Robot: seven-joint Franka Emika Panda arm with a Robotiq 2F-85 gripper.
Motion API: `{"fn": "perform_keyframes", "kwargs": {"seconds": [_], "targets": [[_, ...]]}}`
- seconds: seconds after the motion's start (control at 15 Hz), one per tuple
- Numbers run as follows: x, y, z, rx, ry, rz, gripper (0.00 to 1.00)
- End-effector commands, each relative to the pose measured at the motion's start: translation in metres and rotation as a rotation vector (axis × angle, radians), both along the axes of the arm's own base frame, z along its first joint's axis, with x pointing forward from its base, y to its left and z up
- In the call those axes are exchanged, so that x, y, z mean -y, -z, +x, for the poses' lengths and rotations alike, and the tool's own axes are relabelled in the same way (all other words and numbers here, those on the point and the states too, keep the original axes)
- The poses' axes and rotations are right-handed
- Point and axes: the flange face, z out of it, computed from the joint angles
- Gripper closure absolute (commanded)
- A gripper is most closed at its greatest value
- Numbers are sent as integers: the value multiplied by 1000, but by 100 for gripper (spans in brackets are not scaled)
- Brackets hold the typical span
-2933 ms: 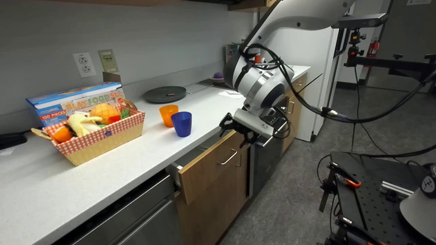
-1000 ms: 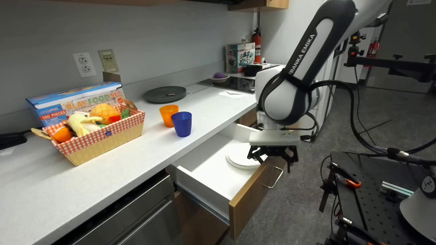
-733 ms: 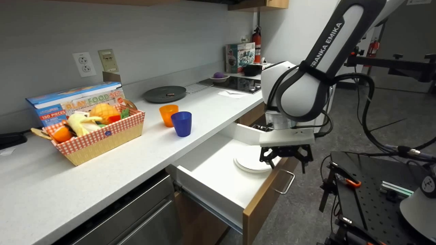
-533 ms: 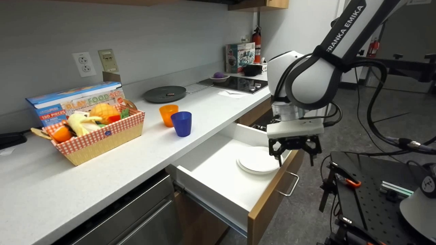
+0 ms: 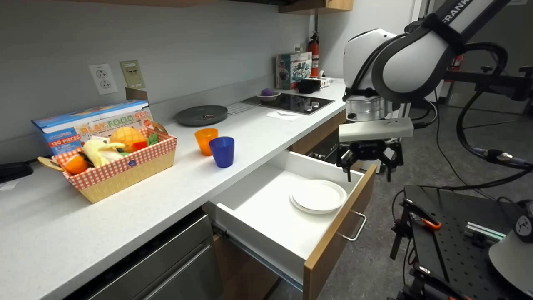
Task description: Open the drawer on the left
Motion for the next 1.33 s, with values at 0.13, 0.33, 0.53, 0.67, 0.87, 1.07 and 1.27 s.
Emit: {"fn": "perform_keyframes", "kwargs": {"seconds": [0.13,0.33,0.53,0.67,0.87,1.07,1.27], "targets": [[-9,-60,-9,151,-29,-59,0],[-15,-91,3,221,-59,-63,0],[-16,-109,3,264,-78,-60,0],[-14,-118,0,292,-91,-56,0],[-15,-111,6,288,-89,-61,0],[-10,-118,4,307,-98,-63,0],[-10,-119,4,309,-99,-64,0]]}}
